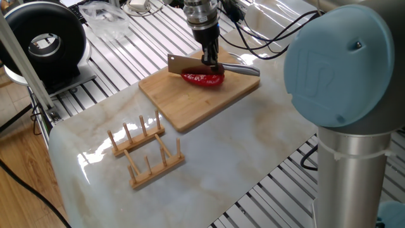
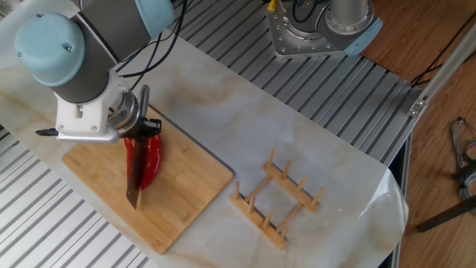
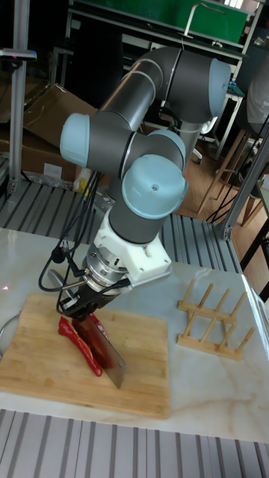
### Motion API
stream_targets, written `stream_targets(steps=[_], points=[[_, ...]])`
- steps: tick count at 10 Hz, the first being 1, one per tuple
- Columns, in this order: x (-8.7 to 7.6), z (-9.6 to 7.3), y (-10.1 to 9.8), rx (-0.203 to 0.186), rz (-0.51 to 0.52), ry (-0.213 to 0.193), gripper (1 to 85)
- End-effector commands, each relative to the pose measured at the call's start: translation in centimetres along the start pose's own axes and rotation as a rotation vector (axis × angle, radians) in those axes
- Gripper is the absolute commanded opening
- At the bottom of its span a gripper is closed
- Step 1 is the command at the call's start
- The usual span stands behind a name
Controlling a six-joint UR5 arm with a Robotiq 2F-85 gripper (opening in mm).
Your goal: Chop the chili peppers
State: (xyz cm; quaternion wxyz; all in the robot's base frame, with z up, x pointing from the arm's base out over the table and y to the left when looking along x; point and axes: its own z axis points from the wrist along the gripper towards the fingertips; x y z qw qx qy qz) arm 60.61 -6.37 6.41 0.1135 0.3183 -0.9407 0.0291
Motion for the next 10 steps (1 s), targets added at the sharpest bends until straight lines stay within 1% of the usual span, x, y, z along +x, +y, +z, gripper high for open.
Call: stream_targets(steps=[1, 3, 4, 5, 8, 10], points=[[-0.6, -0.1, 0.4, -0.013, 0.001, -0.015, 1.3], [-1.0, -0.3, 0.4, -0.015, -0.001, -0.03, 1.3], [-1.4, -0.3, 0.3, -0.011, -0.002, -0.047, 1.3], [-1.6, -0.4, 0.4, -0.012, -0.003, -0.055, 1.3], [-1.4, -0.4, 0.2, -0.005, -0.007, -0.052, 1.3], [-1.7, -0.5, 0.4, -0.013, -0.009, -0.061, 1.3]])
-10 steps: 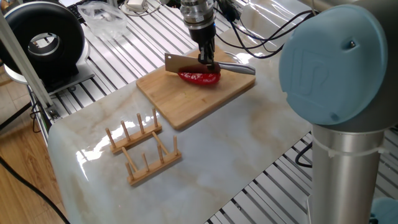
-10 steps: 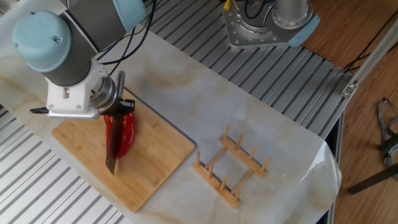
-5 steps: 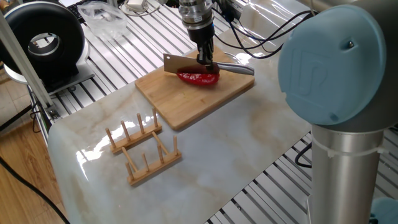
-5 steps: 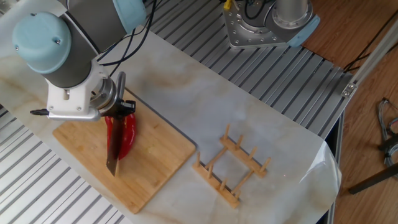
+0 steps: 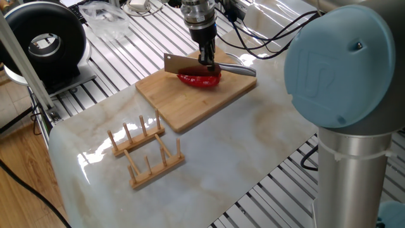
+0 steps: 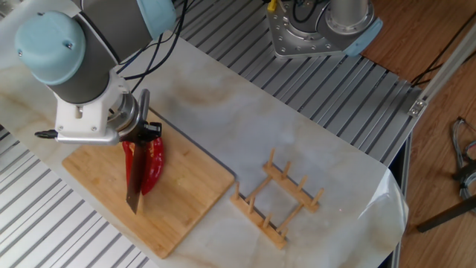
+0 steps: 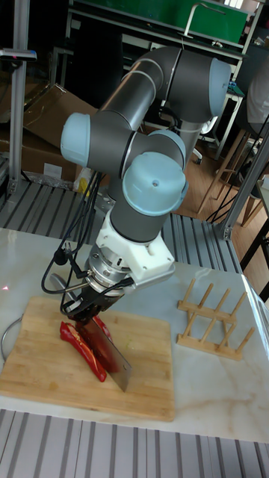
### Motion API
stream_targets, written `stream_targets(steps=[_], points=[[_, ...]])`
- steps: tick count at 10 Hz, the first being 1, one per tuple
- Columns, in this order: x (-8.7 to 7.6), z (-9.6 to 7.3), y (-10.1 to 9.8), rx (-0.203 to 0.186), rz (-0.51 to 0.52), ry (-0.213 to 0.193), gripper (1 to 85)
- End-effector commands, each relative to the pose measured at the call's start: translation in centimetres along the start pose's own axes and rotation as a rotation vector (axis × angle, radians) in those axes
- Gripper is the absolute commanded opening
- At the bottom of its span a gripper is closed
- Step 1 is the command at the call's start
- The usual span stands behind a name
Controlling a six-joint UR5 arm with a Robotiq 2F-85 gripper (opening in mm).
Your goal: Chop the chili peppers
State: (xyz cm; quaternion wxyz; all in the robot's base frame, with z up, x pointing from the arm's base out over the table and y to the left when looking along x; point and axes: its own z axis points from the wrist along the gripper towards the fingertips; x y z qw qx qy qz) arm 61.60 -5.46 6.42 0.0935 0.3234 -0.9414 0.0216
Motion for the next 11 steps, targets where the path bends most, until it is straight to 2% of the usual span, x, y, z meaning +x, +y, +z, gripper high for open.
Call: stream_targets(steps=[1, 3, 5, 11], points=[[-0.5, -0.5, 0.3, -0.013, 0.001, -0.021, 1.3], [-0.4, -1.3, 0.3, -0.014, -0.006, -0.027, 1.3], [-1.0, -1.7, 0.3, -0.003, -0.002, -0.031, 1.3], [-1.0, -1.3, -0.1, 0.019, -0.004, -0.019, 1.3]])
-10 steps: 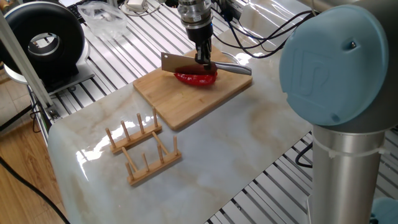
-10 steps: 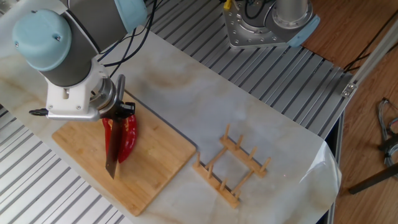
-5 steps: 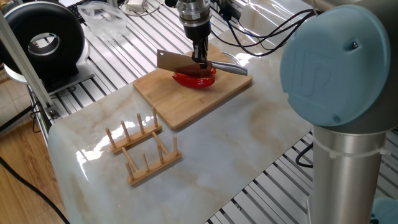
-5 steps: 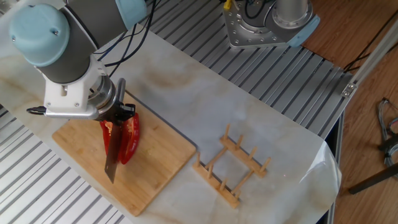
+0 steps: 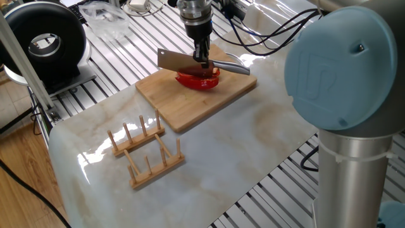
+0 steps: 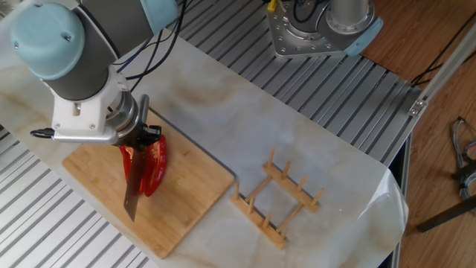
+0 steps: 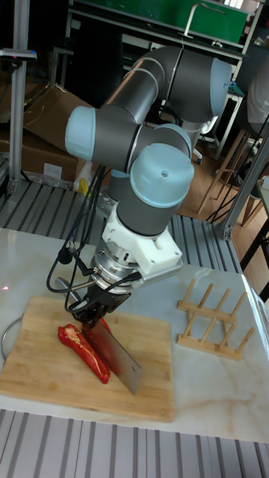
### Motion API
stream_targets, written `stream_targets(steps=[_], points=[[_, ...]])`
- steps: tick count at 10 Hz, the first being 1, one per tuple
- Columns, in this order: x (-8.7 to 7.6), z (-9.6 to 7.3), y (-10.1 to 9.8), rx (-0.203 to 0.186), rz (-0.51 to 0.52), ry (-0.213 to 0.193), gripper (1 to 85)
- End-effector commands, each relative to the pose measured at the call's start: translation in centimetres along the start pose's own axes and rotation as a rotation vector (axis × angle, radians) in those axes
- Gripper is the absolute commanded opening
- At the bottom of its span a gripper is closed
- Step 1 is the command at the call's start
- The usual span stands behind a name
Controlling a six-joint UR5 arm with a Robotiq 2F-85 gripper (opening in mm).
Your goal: Chop the chili peppers
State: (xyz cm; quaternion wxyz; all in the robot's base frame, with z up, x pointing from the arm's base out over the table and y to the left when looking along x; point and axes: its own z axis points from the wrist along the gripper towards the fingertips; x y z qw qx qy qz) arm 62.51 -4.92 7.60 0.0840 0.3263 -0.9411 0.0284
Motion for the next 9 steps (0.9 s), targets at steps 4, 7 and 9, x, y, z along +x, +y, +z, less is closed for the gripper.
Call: stream_targets(steps=[4, 7, 9], points=[[-0.35, 0.17, 0.49, -0.019, -0.024, -0.007, 1.3], [-0.17, -0.49, 0.55, -0.02, -0.025, -0.006, 1.3], [-0.55, -0.14, 0.56, -0.021, -0.029, -0.014, 1.3]])
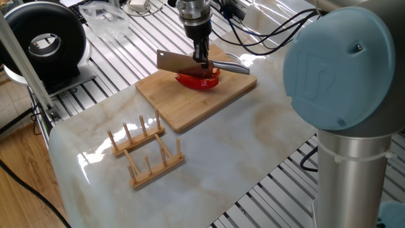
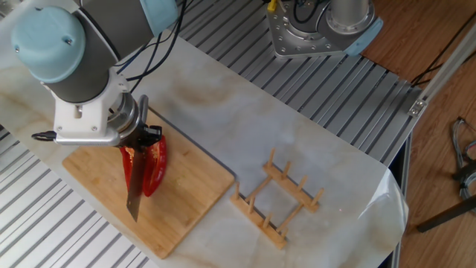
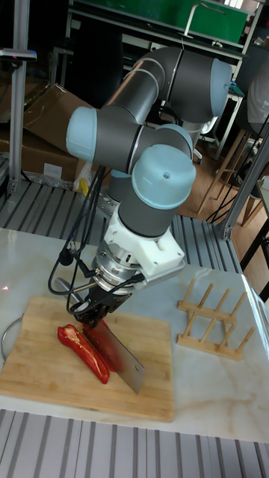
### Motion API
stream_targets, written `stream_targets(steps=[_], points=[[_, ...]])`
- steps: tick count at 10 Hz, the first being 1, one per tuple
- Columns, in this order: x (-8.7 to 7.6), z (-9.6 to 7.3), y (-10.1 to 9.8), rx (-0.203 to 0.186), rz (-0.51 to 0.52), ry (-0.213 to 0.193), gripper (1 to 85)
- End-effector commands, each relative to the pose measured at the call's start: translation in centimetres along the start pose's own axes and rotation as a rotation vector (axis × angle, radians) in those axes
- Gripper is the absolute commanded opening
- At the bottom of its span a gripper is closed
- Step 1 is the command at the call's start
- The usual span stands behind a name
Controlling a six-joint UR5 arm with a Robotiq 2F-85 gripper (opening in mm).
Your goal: Chop the chili peppers
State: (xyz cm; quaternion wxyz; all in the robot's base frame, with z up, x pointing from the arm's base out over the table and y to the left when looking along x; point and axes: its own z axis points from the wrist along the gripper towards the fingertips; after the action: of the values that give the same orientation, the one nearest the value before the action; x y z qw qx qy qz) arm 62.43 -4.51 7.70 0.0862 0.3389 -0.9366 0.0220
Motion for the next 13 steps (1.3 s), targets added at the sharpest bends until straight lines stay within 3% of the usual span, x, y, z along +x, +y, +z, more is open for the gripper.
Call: stream_targets(steps=[1, 9, 13], points=[[-0.5, 0.3, 0.1, -0.008, 0.002, -0.015, 1.3], [-0.9, 0.6, 0.4, -0.017, 0.003, -0.025, 1.3], [-1.2, 1.4, 0.5, 0.0, -0.012, -0.021, 1.3]])
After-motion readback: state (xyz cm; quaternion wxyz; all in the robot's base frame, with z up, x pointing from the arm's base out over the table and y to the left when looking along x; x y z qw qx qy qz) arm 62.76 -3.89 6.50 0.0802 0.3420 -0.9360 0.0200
